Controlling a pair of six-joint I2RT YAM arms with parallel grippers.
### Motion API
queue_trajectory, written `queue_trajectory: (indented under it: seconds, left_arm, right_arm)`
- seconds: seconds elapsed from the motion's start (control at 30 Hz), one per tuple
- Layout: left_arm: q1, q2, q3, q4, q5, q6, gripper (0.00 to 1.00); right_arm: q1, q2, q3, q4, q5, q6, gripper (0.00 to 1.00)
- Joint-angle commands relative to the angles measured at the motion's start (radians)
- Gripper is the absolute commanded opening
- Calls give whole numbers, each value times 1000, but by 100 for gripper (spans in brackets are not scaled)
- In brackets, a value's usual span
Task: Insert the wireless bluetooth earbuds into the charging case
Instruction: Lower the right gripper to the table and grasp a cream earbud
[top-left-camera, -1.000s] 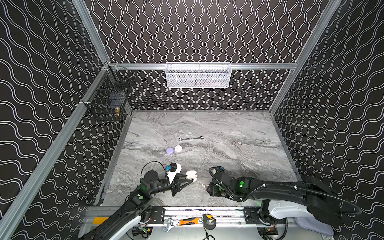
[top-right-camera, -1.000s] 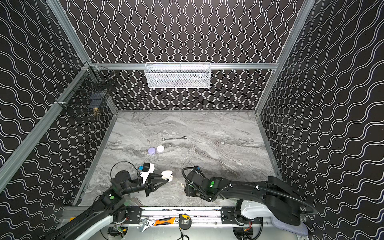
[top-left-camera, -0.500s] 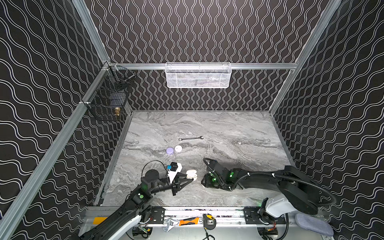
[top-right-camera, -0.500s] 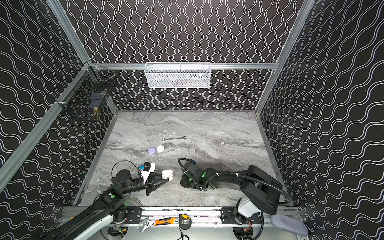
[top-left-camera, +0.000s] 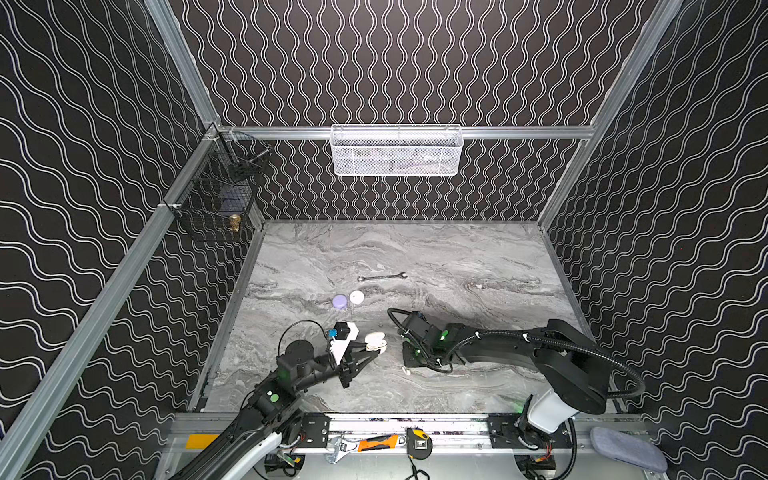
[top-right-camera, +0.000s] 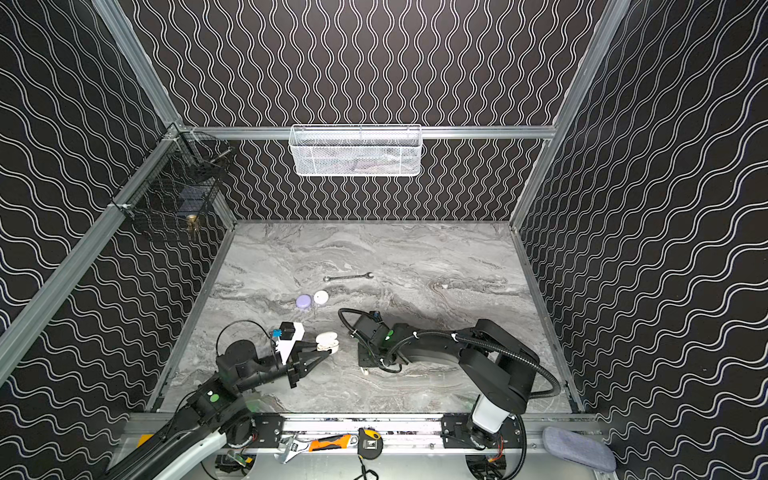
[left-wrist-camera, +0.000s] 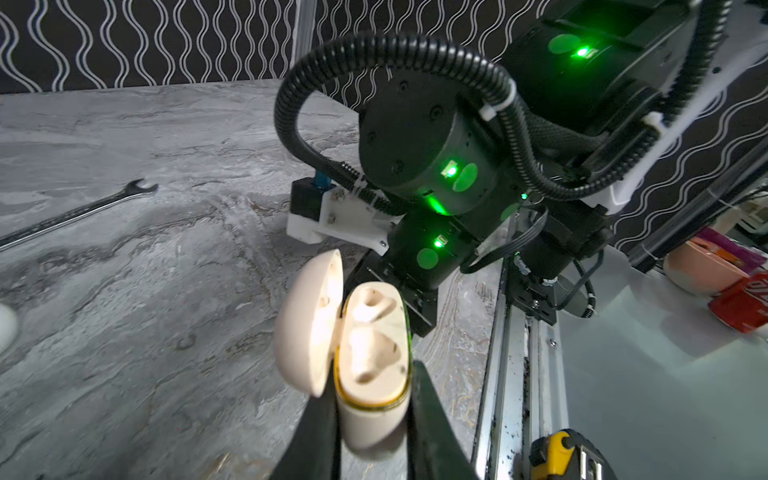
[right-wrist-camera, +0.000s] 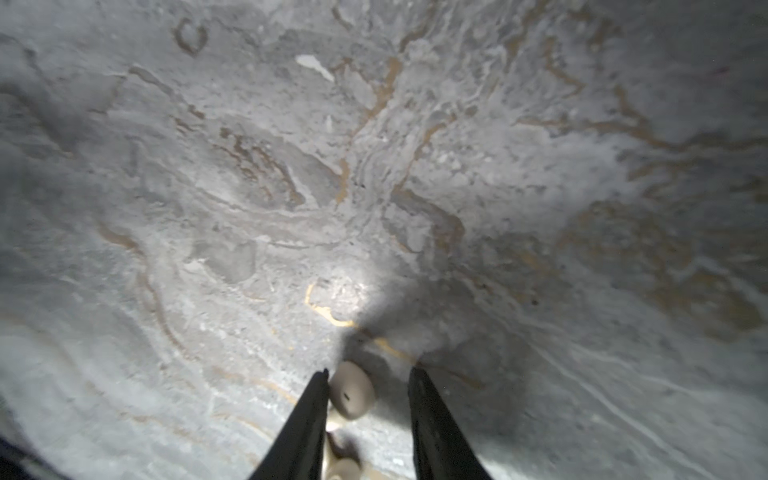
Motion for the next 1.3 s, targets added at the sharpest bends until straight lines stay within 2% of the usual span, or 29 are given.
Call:
queue_trajectory:
  seconds: [0.0,0.1,0.2,0.4,0.8,0.97,1.27]
  left_arm:
    - [0,-34,5,-48,-56,1,0]
    - [0,-47,4,-54,-58,-1,0]
    - [0,-31,6,-47,-49,3,0]
    - [0,-6,11,-34,-32,4,0]
    - [1,-41,6,-52,-36,5,0]
    - [0,-30,7,-45,-33,9,0]
    - [0,-37,6,-49,-32,9,0]
  right_arm:
    - [26,30,33,-123,92,2,34]
    - [52,51,62,-177,137,12,35]
    - [69,55,77,-204,160,20,40]
    - [79,51,62,-233,180,36,40]
    - [84,36,66,-136,115,14,42]
    - [84,67,70,-112,96,19,40]
    - [86,70,74,-153,135,30,33]
